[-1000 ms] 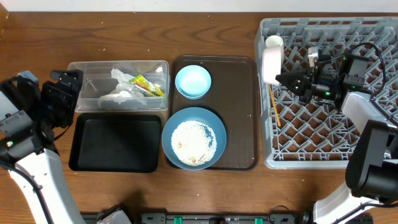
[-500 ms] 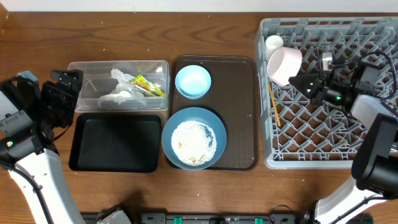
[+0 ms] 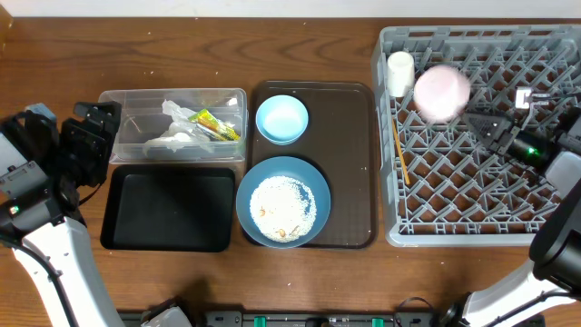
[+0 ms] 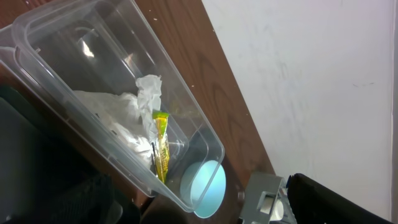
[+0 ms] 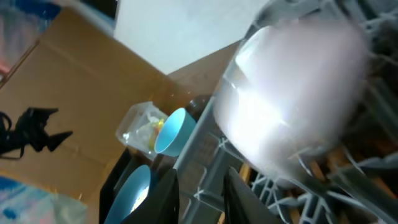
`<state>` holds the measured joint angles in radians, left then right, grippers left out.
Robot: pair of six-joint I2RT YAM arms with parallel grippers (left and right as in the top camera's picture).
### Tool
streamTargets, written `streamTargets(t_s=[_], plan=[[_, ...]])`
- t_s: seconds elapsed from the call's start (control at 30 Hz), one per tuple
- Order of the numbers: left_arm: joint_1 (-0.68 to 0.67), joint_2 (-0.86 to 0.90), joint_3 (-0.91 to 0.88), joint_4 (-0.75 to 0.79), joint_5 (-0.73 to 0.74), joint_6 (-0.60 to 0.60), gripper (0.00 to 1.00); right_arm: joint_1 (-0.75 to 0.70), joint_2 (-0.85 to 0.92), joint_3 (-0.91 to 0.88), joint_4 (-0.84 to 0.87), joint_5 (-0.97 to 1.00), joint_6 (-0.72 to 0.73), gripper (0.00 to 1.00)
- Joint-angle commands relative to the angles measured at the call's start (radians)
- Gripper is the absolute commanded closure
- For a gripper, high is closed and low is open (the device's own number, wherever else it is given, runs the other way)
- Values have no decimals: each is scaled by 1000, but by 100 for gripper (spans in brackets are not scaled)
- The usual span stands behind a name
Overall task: Sort waste into correct bins and load items into the dishwasher rack
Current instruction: 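Lower the pink bowl into the rack's back area and release it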
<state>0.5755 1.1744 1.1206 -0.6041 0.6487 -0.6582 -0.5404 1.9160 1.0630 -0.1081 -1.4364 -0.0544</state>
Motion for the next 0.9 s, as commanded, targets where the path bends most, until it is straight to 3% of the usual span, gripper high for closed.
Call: streamTargets(t_s=[0.0, 0.23, 0.4, 0.63, 0.87], plan=[[6, 3, 9, -2, 9, -2, 9, 3, 8, -5, -2, 4, 59, 80], [6, 3, 9, -2, 9, -2, 9, 40, 0, -5, -38, 90, 123, 87], [6, 3, 9, -2, 9, -2, 9, 80, -104, -3, -39, 244, 195, 87], [6, 3, 9, -2, 9, -2, 9, 207, -423, -3, -134, 647, 208, 85], [6, 3, 9, -2, 9, -2, 9, 483, -583, -3, -209, 1146, 17, 89]])
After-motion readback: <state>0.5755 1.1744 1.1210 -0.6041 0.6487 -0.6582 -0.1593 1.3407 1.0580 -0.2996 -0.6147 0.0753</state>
